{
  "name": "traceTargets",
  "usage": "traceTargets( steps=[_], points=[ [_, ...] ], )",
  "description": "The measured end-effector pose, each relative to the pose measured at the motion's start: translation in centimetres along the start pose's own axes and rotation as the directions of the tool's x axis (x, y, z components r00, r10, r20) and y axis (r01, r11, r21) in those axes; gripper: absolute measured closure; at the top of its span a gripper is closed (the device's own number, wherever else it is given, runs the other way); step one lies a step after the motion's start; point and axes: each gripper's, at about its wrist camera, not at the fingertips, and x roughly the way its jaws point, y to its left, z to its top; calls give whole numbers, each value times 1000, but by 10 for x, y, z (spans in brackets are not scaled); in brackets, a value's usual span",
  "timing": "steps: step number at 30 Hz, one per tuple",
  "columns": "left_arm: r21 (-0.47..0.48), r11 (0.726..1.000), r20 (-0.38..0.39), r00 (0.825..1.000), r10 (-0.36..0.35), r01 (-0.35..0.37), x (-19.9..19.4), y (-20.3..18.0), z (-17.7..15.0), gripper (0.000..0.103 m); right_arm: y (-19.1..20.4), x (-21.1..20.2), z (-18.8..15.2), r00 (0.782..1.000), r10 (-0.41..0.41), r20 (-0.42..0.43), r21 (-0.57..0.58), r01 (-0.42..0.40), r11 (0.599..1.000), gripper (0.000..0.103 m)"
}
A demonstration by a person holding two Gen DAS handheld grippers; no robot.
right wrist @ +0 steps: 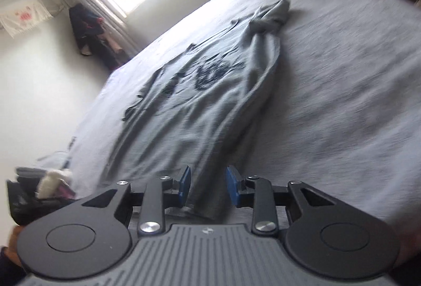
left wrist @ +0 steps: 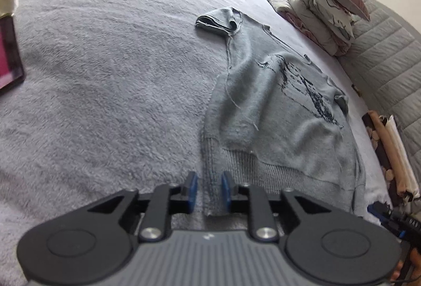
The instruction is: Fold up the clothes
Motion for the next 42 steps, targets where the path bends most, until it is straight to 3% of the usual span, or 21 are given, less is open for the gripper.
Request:
traceTargets(
  steps=[4,6,8,10,11,12,15,23,33,36,38,40,42],
  points=[
    [22,1000,10,1000,15,-16,6,-5,1,67,5,27,2,998,-33,-57,-15,32,999,72],
    [40,999,17,1000,21,-21,8,-9,1,65,5,31,-1,997,-35,-61,-18,34,999,90],
    [63,998,24,999,26,-28,10,-13,0,64,5,30,-3,998,-31,-52,-14,30,999,96],
    [86,996,29,999,34,-36,12,-16,-1,68,4,19,-2,1000,-12,-12,-1,12,1000,96],
    [93,995,27,999,37,-39,12,-17,-2,76,3,11,-1,1000,-4,17,1,4,1000,97],
    [99,994,20,999,37,-38,13,-19,-3,98,3,4,0,999,4,46,4,-4,1000,97],
    [128,991,22,1000,20,-23,9,-26,-4,98,-5,-25,3,992,19,121,51,-25,998,97],
    [134,984,53,991,-123,115,-26,-27,-6,98,-38,-92,7,970,78,231,226,-132,965,97],
    [202,970,5,990,-142,138,-31,-34,-15,98,-41,-123,1,975,-32,219,255,-25,967,98],
    [217,963,-6,987,-160,157,-35,-30,-13,98,-38,-125,1,974,-100,205,222,53,974,102],
    [236,961,-15,989,-145,144,-35,-30,-12,97,-37,-121,5,970,-150,190,187,114,976,98],
    [259,963,14,997,-80,74,-38,-31,-9,96,-36,-116,10,967,-181,181,144,156,977,97],
    [244,969,48,997,-61,47,-44,-28,-3,91,-30,-106,21,967,-185,177,77,174,982,88]
  ],
)
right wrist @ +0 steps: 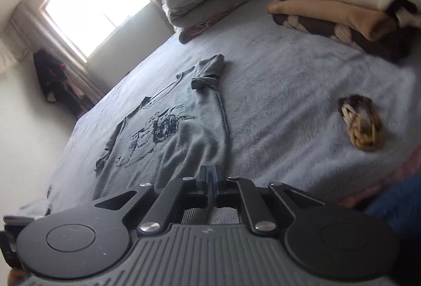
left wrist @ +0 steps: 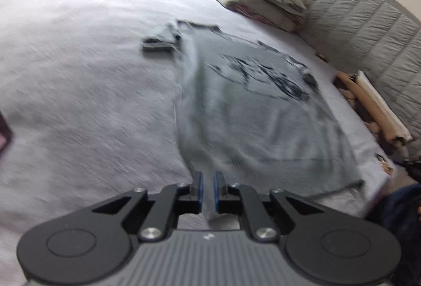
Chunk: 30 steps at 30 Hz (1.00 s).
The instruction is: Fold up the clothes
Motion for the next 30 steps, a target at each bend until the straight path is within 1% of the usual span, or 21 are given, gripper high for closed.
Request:
traceTargets(
  steps=[2,4,7,9,11,12,14,15,17,18,19,20,21,22,24,25,26,27,28,29,30],
  points=[
    [-42,999,36,999,11,-9,-6,10,8,86,10,12,10,1000,-2,-7,-65,2,998,66],
    [-65,997,52,998,40,-36,-6,15,16,79,19,29,25,1000,-8,-19,-113,6,994,64],
    [-75,996,39,998,55,-52,6,15,28,77,30,59,59,999,-36,-31,-176,30,984,62],
    [-66,996,33,998,56,-53,16,12,41,76,37,80,81,998,-54,-38,-217,45,975,57],
    [-60,996,36,998,61,-59,26,9,58,74,40,106,104,996,-81,-41,-278,67,958,47],
    [-60,996,37,997,65,-62,32,8,68,72,40,121,115,993,-103,-48,-316,83,945,47],
    [-72,995,41,996,74,-71,45,7,91,71,40,155,130,983,-172,-59,-390,136,911,47],
    [-85,994,38,996,79,-75,52,7,102,71,39,172,137,979,-193,-66,-416,149,897,47],
    [-93,991,43,994,97,-92,69,6,123,70,35,198,149,977,-204,-62,-430,158,889,47],
    [-86,990,51,992,115,-110,78,5,131,68,33,209,153,977,-208,-44,-433,169,885,47],
    [-79,989,60,989,133,-128,87,4,138,65,32,218,155,978,-207,-25,-448,174,877,47],
    [-78,986,65,986,153,-148,97,4,142,65,33,227,154,981,-192,-17,-482,160,862,47],
    [-79,983,66,983,173,-168,107,5,142,65,36,239,151,985,-170,-33,-531,127,838,47],
    [-86,981,54,982,180,-175,118,7,141,65,42,251,145,985,-159,-63,-591,92,801,47],
    [-96,981,7,985,171,-169,137,10,142,65,54,274,133,981,-161,-109,-707,37,706,47],
    [-87,982,-2,985,171,-171,145,10,143,65,60,284,129,979,-179,-97,-749,46,661,49],
    [-78,982,-10,985,172,-172,152,11,145,65,63,291,129,979,-194,-69,-764,73,641,49],
    [-62,981,-14,983,181,-182,157,11,146,65,65,297,130,978,-207,-38,-769,104,631,49],
    [-45,980,-9,981,196,-196,161,12,146,65,64,302,133,978,-209,-23,-766,118,633,50],
    [-33,977,-3,978,210,-210,163,13,145,65,62,306,136,978,-208,-27,-754,116,646,61],
    [-30,975,-4,975,222,-222,164,17,144,65,59,310,140,977,-210,-45,-735,110,669,74]
  ],
)
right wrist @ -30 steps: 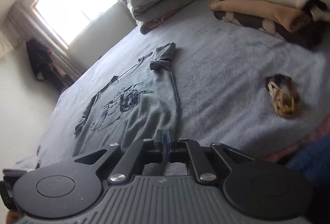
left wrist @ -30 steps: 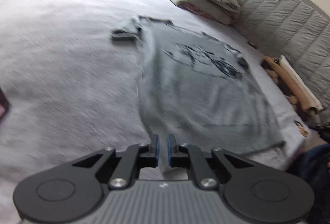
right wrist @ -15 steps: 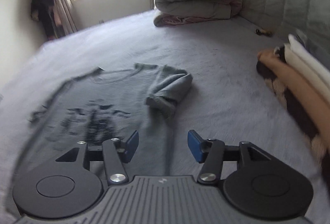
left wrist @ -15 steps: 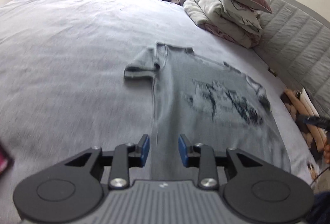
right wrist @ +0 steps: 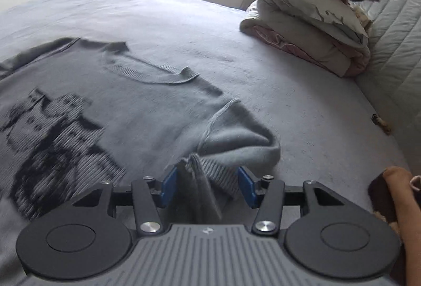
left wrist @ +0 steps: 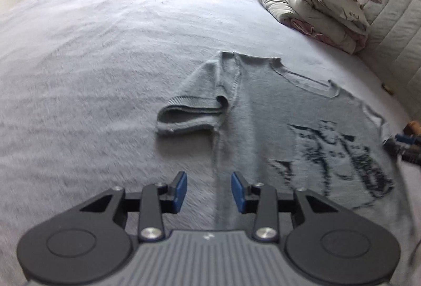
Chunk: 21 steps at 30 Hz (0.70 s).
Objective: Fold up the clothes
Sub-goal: 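Release the folded sleeve and move the right gripper toward the other sleeve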
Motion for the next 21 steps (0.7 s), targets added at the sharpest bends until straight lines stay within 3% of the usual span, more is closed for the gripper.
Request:
traceTargets(
  steps=[1,3,5,7,9,13,16,18,20,21],
  points=[
    [-6,1000,-4,1000,5,-5,1,4,-1,65,-8,3,1,1000,7,-18,46,-6,999,97],
    [-29,1000,-7,1000,6,-6,3,13,-3,65,-34,-2,2,1000,-10,10,186,8,983,97],
    [-57,998,0,1000,4,-4,2,20,-2,65,-64,-12,0,998,-31,50,339,13,941,97],
    [-77,997,7,1000,0,0,2,24,0,65,-96,-24,-5,994,-52,95,502,-3,865,97],
    [-61,998,19,1000,-8,9,1,21,0,65,-121,-27,-17,991,-74,113,658,-19,753,96],
    [-36,999,30,999,-9,10,-1,15,-1,65,-143,-10,-48,999,-3,35,831,-27,555,91],
    [-36,999,25,1000,1,0,0,13,-3,65,-149,-12,-60,1000,16,-1,877,-7,481,88],
    [-29,1000,20,1000,9,-8,1,12,-4,65,-141,-21,-51,999,-1,35,827,-28,561,76],
    [-24,1000,19,1000,12,-11,1,11,-6,65,-132,-31,-39,997,-16,80,755,-50,653,51],
    [-23,1000,21,1000,13,-13,1,11,-6,65,-126,-31,-36,997,-12,77,722,-47,690,45]
  ],
)
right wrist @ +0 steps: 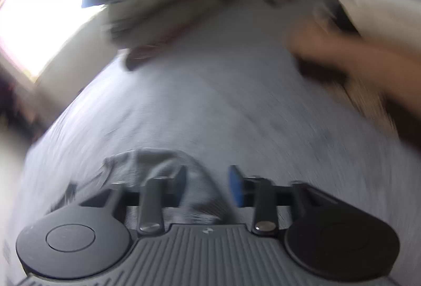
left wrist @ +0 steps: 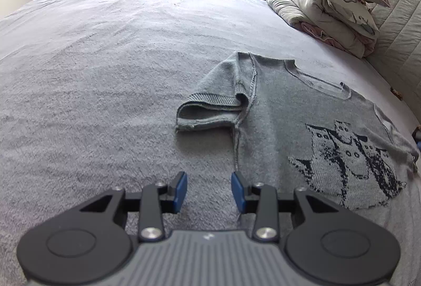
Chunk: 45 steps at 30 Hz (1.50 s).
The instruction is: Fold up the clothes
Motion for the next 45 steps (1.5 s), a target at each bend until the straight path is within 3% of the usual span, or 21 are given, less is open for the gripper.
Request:
traceTargets(
  steps=[1,3,6,7,8,10,13,16,20,22,24,26,28,31,33,37,40,43,44,45],
  points=[
    [1,1000,2,1000,2,-2,0,0,0,65,6,2,-2,1000,-4,-15,-47,3,999,40],
    [-2,1000,7,1000,11,-11,0,1,-1,65,1,15,-8,993,-86,-84,-22,84,996,40],
    [-16,1000,3,1000,22,-22,2,3,-2,65,-15,28,-17,994,-69,-90,70,76,995,39],
    [-22,1000,-2,1000,22,-22,2,3,-2,65,-16,28,-17,996,-37,-78,78,43,996,40],
    [-28,999,-7,1000,17,-17,3,4,-2,65,-17,26,-15,996,45,-75,101,-38,994,48],
    [-34,999,-8,1000,0,-1,2,3,-2,65,-15,23,-12,973,220,-72,165,-206,964,50],
    [-14,1000,11,1000,2,-2,-1,0,0,65,10,10,-9,950,308,-54,64,-304,950,49],
    [-7,1000,11,1000,7,-7,-1,-1,0,64,28,5,-11,921,377,-101,-38,-382,923,48],
    [-15,1000,8,1000,12,-12,0,1,0,64,28,3,-10,923,362,-129,-73,-373,925,47],
    [-22,1000,11,1000,10,-10,-1,2,0,64,14,0,0,966,258,-26,-7,-258,966,47],
    [-25,1000,12,1000,3,-3,0,1,0,63,-13,4,7,988,150,36,137,-153,979,46],
    [-19,1000,13,1000,-7,7,1,-2,-1,61,-32,14,4,995,95,1,188,-93,978,46],
    [-8,1000,10,1000,-15,15,3,-6,-2,60,-37,31,-4,995,62,-83,168,-47,985,46],
    [1,1000,4,1000,-14,14,6,-10,-3,60,-32,41,-19,994,92,-59,187,-79,979,46],
    [6,1000,3,1000,-9,9,6,-10,-4,60,-24,44,-23,985,157,-67,211,-140,967,47],
    [2,1000,-2,1000,0,0,7,-8,-5,60,14,32,-21,962,264,-65,63,-260,963,52],
    [-7,1000,0,1000,-1,1,7,-6,-4,60,44,16,-19,907,415,-70,-54,-419,907,50],
    [-9,1000,-1,1000,-1,1,6,-5,-4,60,62,11,-22,843,506,-182,-147,-532,834,48],
    [-10,1000,-3,1000,-1,1,6,-5,-4,60,66,11,-23,852,484,-200,-183,-518,836,48],
    [-10,1000,-5,1000,-1,1,6,-5,-4,60,67,11,-22,878,440,-190,-202,-473,857,48]
  ],
)
